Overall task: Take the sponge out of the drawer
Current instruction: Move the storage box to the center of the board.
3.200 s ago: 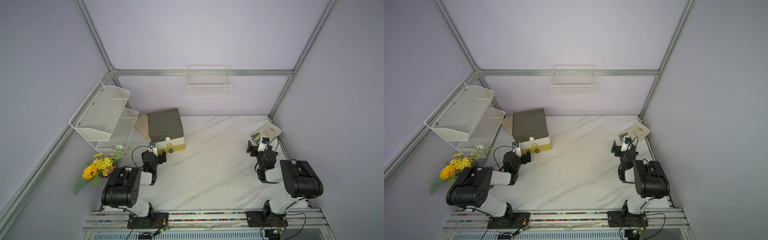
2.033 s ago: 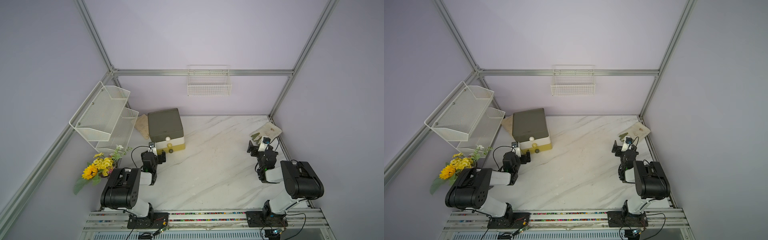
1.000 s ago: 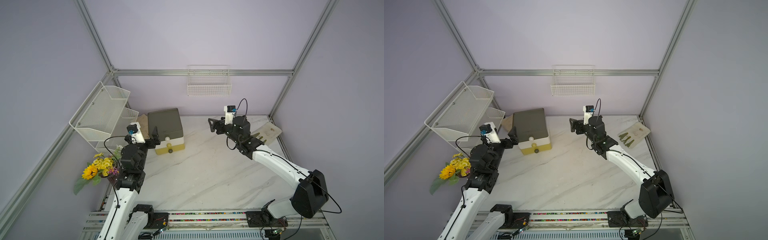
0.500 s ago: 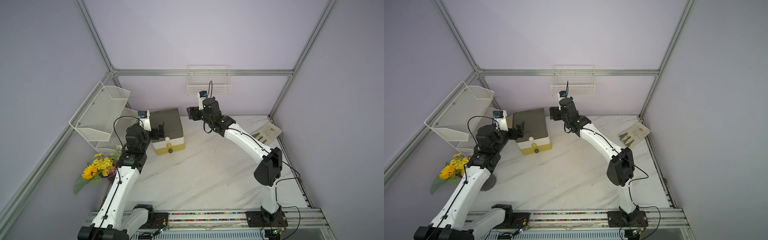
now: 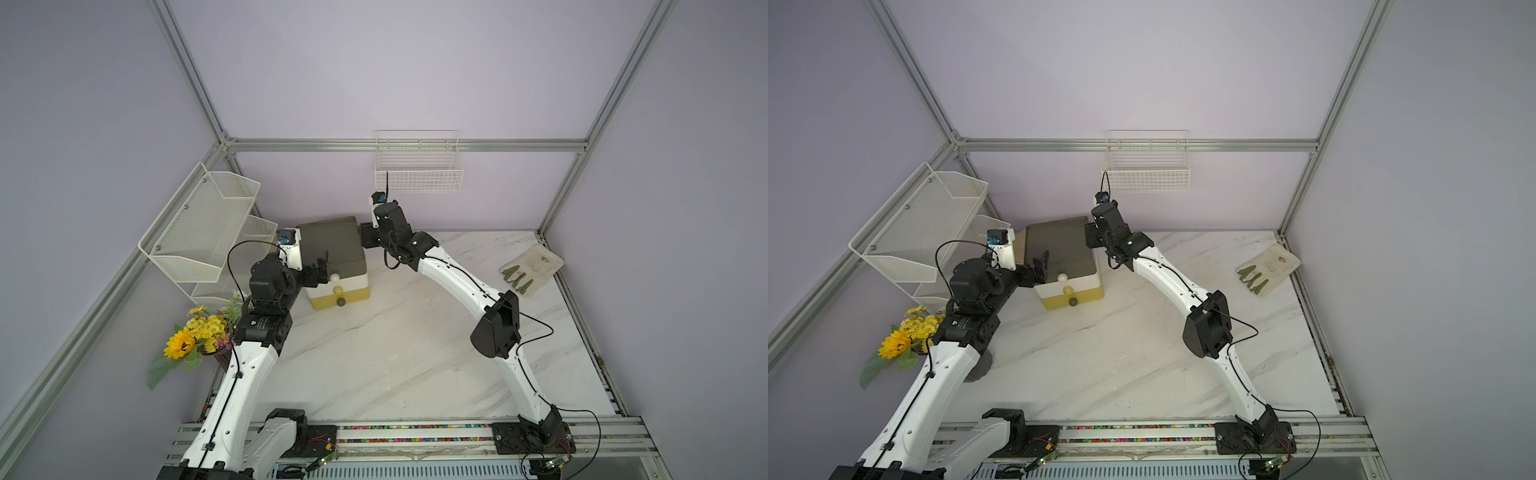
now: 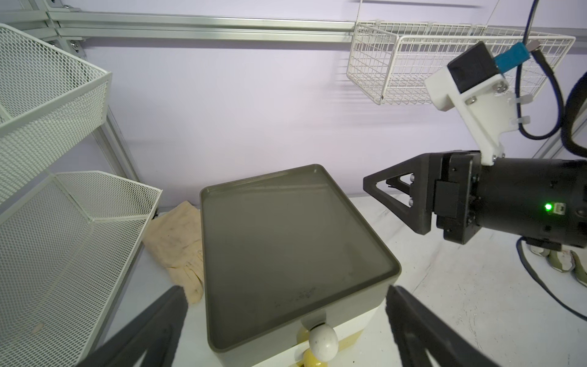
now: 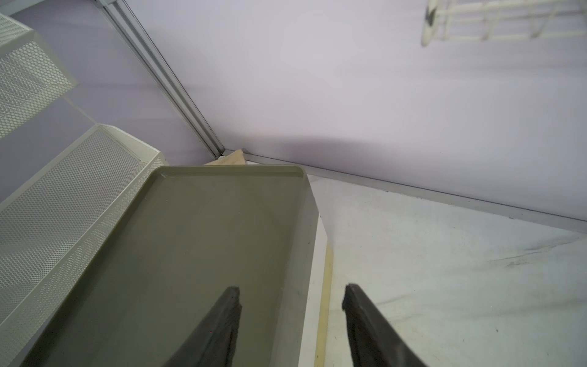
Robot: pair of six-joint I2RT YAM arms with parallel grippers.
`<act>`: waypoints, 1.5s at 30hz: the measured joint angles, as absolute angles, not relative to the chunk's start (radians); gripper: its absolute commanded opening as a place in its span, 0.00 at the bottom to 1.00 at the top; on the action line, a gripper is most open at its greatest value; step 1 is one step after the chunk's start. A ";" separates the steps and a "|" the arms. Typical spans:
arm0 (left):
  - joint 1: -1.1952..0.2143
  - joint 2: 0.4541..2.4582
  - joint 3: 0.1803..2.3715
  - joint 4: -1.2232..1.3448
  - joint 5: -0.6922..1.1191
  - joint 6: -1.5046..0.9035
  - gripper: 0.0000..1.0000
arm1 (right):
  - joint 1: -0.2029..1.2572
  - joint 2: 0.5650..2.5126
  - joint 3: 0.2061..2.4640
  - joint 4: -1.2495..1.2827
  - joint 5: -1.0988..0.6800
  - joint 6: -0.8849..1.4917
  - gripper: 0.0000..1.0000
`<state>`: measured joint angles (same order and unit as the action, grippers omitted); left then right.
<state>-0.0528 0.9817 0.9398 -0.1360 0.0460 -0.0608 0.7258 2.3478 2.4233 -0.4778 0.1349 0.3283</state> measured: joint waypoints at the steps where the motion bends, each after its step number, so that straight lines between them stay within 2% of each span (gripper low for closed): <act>1: -0.052 0.982 0.938 -0.135 0.049 -0.060 1.00 | 0.726 2.348 2.420 -0.475 0.132 0.333 0.54; 9: -0.052 0.982 0.936 -0.124 0.060 -0.059 1.00 | 0.733 2.348 2.376 -0.463 0.120 0.351 0.47; 16: -0.049 0.982 0.935 -0.121 0.065 -0.059 1.00 | 0.746 2.348 2.345 -0.443 0.112 0.361 0.45; 19: -0.046 0.984 0.934 -0.121 0.067 -0.059 1.00 | 0.754 2.348 2.335 -0.442 0.111 0.363 0.39; 22: -0.046 0.984 0.934 -0.121 0.068 -0.059 1.00 | 0.761 2.349 2.335 -0.442 0.116 0.364 0.27; 25: -0.046 0.984 0.934 -0.121 0.068 -0.059 1.00 | 0.767 2.349 2.335 -0.442 0.134 0.366 0.21; 29: -0.046 0.986 0.934 -0.121 0.068 -0.059 1.00 | 0.773 2.349 2.335 -0.442 0.162 0.362 0.28; 39: -0.045 0.997 0.934 -0.120 0.070 -0.059 1.00 | 0.782 2.378 2.349 -0.440 0.216 0.358 0.25; 41: -0.045 1.000 0.934 -0.120 0.072 -0.059 1.00 | 0.782 2.381 2.352 -0.436 0.214 0.361 0.14; 43: -0.044 1.002 0.934 -0.121 0.073 -0.059 1.00 | 0.783 2.381 2.354 -0.436 0.223 0.363 0.11; 45: -0.043 1.002 0.934 -0.120 0.075 -0.059 1.00 | 0.786 2.381 2.355 -0.435 0.249 0.382 0.04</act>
<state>-0.0429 1.0023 0.9340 -0.1204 0.0750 -0.0589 0.7856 2.3810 2.3550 -0.4347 0.2485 0.3824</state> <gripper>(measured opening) 0.997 0.093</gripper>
